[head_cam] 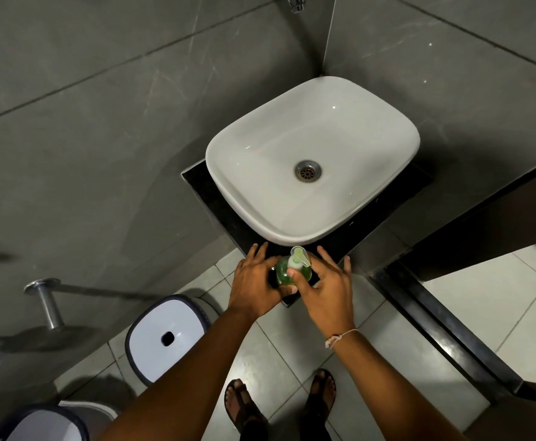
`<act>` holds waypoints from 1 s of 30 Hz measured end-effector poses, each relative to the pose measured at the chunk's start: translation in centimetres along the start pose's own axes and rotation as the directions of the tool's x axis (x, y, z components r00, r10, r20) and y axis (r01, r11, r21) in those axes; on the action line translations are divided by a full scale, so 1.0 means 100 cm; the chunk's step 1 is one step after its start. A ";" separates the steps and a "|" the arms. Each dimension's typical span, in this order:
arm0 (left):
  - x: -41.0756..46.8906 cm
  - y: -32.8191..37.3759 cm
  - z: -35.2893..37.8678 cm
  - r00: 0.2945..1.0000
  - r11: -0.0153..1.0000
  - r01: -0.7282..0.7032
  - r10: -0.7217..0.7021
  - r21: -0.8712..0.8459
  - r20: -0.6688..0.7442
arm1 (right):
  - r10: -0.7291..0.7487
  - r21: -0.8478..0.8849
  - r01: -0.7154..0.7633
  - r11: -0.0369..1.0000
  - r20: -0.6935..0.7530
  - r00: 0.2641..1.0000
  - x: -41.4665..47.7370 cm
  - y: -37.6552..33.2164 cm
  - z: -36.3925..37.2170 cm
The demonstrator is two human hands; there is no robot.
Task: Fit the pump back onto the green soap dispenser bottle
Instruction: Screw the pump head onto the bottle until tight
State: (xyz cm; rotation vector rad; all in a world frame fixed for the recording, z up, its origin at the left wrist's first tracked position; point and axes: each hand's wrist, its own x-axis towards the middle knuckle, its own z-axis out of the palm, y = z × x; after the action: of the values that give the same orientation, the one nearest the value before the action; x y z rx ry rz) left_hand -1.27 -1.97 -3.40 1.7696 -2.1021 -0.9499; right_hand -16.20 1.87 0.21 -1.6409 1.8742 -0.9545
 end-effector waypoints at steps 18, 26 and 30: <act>0.000 0.000 0.001 0.999 1.000 0.002 -0.002 0.018 -0.037 | 0.037 -0.068 -0.052 0.996 -0.209 0.977 -0.005 -0.006 0.018; 0.000 0.002 0.003 1.000 0.999 0.008 -0.007 0.043 -0.026 | 0.038 0.055 -0.035 0.998 -0.066 0.997 0.003 0.004 0.004; 0.000 0.004 0.003 1.000 0.997 0.006 -0.004 0.072 -0.020 | -0.017 0.137 0.009 0.991 0.063 0.998 0.005 0.011 -0.011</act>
State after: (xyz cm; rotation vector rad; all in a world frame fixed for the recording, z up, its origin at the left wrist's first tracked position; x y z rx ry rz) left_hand -1.70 -1.84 -3.38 1.8118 -2.1461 -0.8639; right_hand -17.80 1.62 0.19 -1.5857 1.7188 -1.0009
